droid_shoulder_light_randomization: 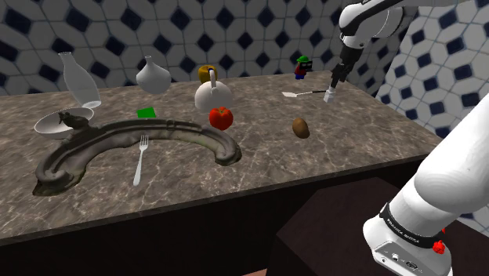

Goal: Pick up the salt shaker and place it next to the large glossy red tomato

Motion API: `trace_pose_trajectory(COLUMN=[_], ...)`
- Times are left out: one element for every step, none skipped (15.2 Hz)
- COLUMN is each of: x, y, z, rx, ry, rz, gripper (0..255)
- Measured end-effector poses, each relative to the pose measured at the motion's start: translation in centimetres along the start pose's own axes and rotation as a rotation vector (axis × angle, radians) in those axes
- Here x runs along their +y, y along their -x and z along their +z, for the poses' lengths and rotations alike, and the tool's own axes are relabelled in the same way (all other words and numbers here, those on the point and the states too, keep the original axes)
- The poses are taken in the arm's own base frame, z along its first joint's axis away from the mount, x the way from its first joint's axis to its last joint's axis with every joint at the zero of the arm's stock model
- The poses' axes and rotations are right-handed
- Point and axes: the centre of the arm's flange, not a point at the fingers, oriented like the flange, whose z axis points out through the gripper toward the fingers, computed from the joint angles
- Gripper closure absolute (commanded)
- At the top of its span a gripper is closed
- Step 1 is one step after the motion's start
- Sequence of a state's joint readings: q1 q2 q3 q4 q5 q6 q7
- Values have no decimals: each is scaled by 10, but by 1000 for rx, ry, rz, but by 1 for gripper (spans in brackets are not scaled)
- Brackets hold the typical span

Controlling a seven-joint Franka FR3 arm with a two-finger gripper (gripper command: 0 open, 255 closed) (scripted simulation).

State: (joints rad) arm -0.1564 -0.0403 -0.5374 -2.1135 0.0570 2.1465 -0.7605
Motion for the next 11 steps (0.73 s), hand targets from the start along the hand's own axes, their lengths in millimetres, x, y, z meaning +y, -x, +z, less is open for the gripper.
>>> trace_pose_trajectory(x=[12, 21, 36, 46, 59, 71, 83, 93, 105, 113, 118], y=[-4, -6, -11, -12, -12, -15, -18, -23, -26, -28, -28], z=[4, 8, 12, 17, 21, 24, 25, 28, 34, 37, 41], rx=[5, 9, 13, 17, 21, 25, 29, 34, 38, 41, 42], ry=[2, 4, 7, 8, 10, 12, 14, 16, 18, 19, 19], rz=[2, 3, 5, 7, 9, 11, 13, 14, 15, 16, 17], gripper=[0, 0, 0, 0, 0, 0, 0, 0, 0, 0, 0])
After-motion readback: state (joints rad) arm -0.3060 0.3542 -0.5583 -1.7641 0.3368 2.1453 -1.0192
